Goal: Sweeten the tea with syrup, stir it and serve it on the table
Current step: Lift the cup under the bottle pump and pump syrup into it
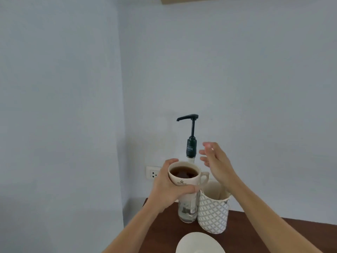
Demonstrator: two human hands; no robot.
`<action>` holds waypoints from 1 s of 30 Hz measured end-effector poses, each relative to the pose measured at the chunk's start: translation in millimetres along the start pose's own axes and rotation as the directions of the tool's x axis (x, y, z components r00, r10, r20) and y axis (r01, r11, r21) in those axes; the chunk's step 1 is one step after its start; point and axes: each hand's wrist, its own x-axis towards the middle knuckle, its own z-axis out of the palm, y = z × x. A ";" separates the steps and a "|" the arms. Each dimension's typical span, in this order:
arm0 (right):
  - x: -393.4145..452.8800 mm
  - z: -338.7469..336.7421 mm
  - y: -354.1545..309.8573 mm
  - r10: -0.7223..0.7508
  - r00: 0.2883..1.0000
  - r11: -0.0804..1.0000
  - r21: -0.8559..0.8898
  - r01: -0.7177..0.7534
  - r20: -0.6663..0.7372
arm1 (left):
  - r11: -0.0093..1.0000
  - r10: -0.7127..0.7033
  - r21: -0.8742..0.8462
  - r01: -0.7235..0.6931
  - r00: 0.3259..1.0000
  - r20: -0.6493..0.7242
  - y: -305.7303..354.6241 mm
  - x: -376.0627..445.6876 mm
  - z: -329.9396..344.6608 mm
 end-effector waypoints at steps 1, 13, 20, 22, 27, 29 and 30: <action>17.0 0.9 -10.0 0.010 1.000 1.000 0.017 -0.010 -0.024 | 1.000 0.003 -0.006 -0.003 1.000 -0.007 5.3 7.9 -3.4; 108.7 23.1 -70.9 0.207 0.977 0.933 0.289 -0.215 0.058 | 1.000 -0.024 -0.003 0.024 0.997 -0.069 43.1 82.5 -34.4; 117.8 31.7 -58.7 0.191 0.981 0.910 0.372 -0.184 0.020 | 0.998 -0.052 -0.034 0.050 0.997 -0.065 39.8 99.0 -39.9; 117.8 35.0 -56.9 0.185 0.983 0.906 0.386 -0.174 0.008 | 0.998 -0.053 -0.036 0.051 0.997 -0.061 38.5 101.0 -39.7; 114.3 42.9 -53.7 0.155 0.987 0.907 0.404 -0.121 -0.052 | 0.996 -0.064 -0.060 0.061 0.997 -0.051 38.1 106.5 -36.6; 112.5 44.8 -53.5 0.142 0.986 0.910 0.402 -0.097 -0.083 | 0.996 -0.067 -0.068 0.064 0.997 -0.043 39.7 107.5 -34.2; 112.1 45.5 -53.3 0.137 0.986 0.911 0.402 -0.087 -0.097 | 0.995 -0.068 -0.070 0.065 0.997 -0.038 40.5 107.7 -32.9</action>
